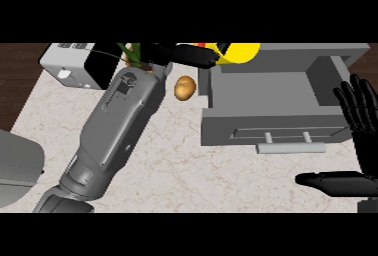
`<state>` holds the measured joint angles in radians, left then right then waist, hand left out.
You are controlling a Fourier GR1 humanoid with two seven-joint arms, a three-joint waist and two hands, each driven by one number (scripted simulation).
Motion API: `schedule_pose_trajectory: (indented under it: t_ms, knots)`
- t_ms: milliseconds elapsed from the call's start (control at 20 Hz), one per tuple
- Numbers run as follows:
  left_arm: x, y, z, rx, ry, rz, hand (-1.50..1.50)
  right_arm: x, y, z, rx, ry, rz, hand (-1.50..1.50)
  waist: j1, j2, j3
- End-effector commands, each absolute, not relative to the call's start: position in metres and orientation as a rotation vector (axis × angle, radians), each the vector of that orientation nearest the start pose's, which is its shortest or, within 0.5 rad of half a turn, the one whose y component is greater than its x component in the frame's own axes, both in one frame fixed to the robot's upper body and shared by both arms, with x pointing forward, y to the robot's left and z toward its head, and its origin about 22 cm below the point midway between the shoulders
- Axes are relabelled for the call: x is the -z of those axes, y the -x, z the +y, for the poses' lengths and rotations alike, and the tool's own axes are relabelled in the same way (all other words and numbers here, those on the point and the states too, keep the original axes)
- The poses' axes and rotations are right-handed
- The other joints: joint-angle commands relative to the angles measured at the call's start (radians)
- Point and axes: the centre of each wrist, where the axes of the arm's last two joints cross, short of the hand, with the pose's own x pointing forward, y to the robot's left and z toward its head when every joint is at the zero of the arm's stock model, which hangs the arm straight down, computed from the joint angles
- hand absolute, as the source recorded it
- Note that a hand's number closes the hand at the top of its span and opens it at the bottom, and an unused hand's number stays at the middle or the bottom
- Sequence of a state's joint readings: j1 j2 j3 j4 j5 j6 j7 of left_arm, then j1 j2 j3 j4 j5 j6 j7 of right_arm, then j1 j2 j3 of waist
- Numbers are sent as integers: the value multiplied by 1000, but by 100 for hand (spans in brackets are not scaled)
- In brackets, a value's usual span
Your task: Pick up the cup, place it into the drawer and close the drawer
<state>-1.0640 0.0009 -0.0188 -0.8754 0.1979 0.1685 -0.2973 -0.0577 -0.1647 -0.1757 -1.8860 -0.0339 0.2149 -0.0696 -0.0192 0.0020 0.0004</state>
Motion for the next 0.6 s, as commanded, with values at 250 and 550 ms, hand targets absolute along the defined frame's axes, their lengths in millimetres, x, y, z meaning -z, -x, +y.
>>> schedule_pose_trajectory:
  t_ms: [250, 550]
  knots:
    - [-176, -442, 42, 154, 269, -1970, 150, -119, -244, -283, -250, 67, -2012, -150, -24, 9, 0]
    - [-153, -429, 23, 194, 201, -1946, 150, -123, -245, -298, -247, 41, -2032, -150, -41, 6, 0]
